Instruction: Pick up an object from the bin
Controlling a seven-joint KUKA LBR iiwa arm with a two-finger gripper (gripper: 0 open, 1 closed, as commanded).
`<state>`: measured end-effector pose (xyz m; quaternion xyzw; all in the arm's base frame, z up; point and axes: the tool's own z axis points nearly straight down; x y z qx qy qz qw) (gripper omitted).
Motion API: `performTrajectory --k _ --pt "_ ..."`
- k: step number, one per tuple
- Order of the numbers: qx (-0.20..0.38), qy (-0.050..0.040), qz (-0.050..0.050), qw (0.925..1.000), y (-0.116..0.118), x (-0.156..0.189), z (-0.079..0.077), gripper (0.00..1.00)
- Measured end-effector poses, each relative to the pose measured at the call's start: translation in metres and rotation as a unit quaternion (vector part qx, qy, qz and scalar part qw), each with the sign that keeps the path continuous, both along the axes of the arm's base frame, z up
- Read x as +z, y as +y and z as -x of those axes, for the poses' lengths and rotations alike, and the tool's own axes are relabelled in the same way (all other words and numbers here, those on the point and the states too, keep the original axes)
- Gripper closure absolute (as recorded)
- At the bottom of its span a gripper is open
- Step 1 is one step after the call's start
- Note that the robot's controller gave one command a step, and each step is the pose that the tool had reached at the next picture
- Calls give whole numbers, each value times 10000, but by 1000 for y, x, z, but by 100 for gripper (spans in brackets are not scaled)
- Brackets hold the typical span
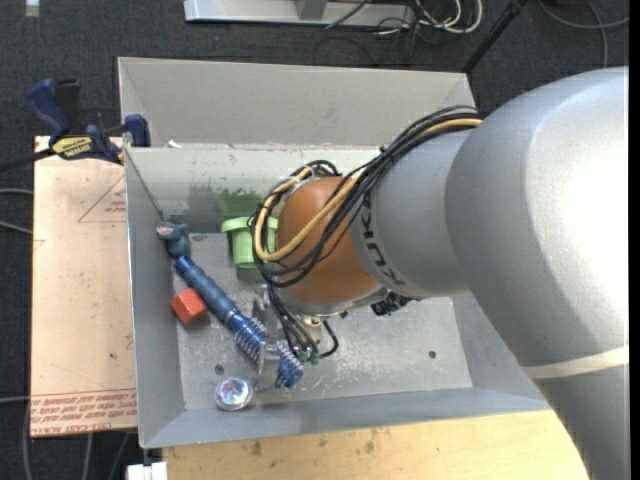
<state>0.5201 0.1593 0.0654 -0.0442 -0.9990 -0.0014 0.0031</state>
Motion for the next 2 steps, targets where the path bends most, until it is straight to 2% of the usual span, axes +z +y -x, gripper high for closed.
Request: performTrajectory --k 2 --pt "-14 -3 -22 10000 1 0 -1 0"
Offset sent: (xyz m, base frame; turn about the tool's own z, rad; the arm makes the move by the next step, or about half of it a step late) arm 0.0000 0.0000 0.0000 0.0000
